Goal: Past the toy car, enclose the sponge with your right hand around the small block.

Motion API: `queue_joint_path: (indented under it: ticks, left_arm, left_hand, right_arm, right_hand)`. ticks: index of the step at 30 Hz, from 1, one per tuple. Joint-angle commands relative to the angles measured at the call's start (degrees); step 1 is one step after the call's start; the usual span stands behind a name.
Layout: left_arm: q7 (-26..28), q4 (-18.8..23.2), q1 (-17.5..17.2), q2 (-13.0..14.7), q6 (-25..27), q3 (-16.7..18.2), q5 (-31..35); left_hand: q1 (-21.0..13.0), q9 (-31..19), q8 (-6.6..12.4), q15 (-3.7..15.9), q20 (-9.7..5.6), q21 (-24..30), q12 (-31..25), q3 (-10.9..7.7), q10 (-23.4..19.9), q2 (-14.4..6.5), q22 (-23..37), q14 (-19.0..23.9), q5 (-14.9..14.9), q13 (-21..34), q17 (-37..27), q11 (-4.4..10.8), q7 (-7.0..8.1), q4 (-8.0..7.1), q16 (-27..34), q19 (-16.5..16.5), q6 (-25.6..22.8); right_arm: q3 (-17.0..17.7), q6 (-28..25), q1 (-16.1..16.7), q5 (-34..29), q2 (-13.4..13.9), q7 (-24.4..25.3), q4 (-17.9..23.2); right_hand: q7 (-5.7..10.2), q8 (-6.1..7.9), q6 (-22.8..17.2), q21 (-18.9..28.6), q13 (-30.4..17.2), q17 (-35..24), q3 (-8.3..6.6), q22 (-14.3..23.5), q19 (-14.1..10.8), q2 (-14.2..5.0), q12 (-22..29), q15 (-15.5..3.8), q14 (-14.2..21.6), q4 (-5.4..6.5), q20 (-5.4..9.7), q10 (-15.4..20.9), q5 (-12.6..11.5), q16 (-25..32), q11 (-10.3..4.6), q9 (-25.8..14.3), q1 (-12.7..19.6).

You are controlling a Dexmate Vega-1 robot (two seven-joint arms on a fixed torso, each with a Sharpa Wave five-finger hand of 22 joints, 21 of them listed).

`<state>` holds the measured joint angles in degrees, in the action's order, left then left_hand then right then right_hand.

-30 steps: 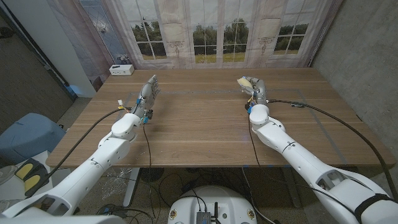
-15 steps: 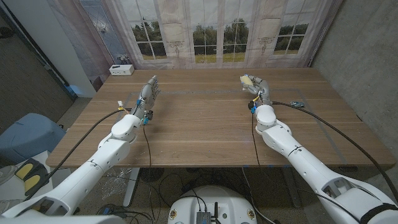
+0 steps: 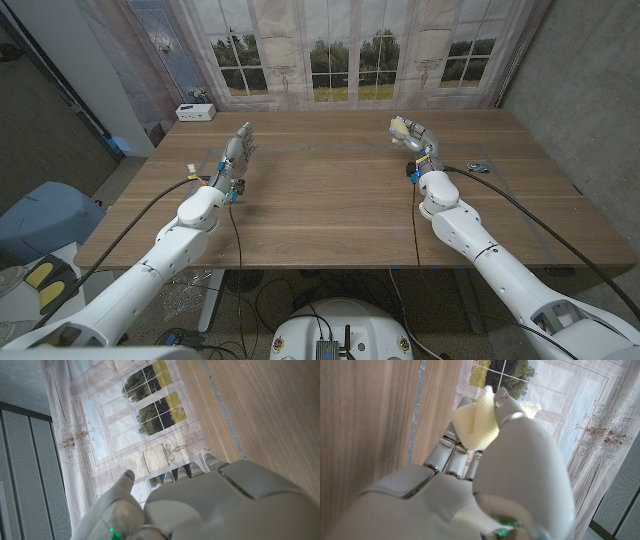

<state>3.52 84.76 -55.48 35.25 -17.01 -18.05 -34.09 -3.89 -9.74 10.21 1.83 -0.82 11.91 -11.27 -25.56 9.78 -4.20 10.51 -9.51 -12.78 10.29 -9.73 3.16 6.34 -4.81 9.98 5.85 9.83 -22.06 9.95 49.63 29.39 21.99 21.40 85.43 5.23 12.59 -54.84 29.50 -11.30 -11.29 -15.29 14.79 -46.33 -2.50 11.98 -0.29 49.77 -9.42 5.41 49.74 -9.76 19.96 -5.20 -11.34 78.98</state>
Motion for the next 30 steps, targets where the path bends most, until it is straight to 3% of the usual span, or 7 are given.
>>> queue_joint_path:
  ticks: [1,30]
  left_arm:
    - [0.06,1.36,-1.54,0.58,-0.64,0.62,-0.26]
    - [-1.41,6.12,-6.78,3.72,-1.1,2.61,-1.75]
  left_hand:
    - [0.0,-0.1,0.2,0.52,0.44,0.02,-0.16,0.1,3.93,-0.33,0.14,-4.74,-0.48,0.19,-0.15,-0.23,0.47,0.0,0.32,0.34,2.27]
    - [-0.04,-0.1,0.24,0.57,0.46,0.03,-0.21,0.26,3.77,-0.33,0.14,-4.62,-0.47,0.19,-0.16,-0.14,0.4,0.07,0.33,0.28,1.9]
  right_arm:
    - [2.1,2.24,3.29,6.56,1.16,-5.48,3.18]
    - [4.6,7.01,12.7,15.59,2.68,-11.43,11.69]
  right_hand:
    - [-0.49,-0.17,-0.05,0.54,-0.22,-0.36,-0.01,0.2,0.32,-6.88,0.07,-13.58,9.79,0.46,7.2,0.16,-0.39,0.1,0.42,-0.24,7.37]
    - [-0.72,-0.49,-0.02,1.91,-0.28,-0.43,0.24,0.47,0.84,-6.89,-0.26,-13.57,10.21,0.57,7.22,0.14,-0.44,-0.28,0.51,-0.31,7.73]
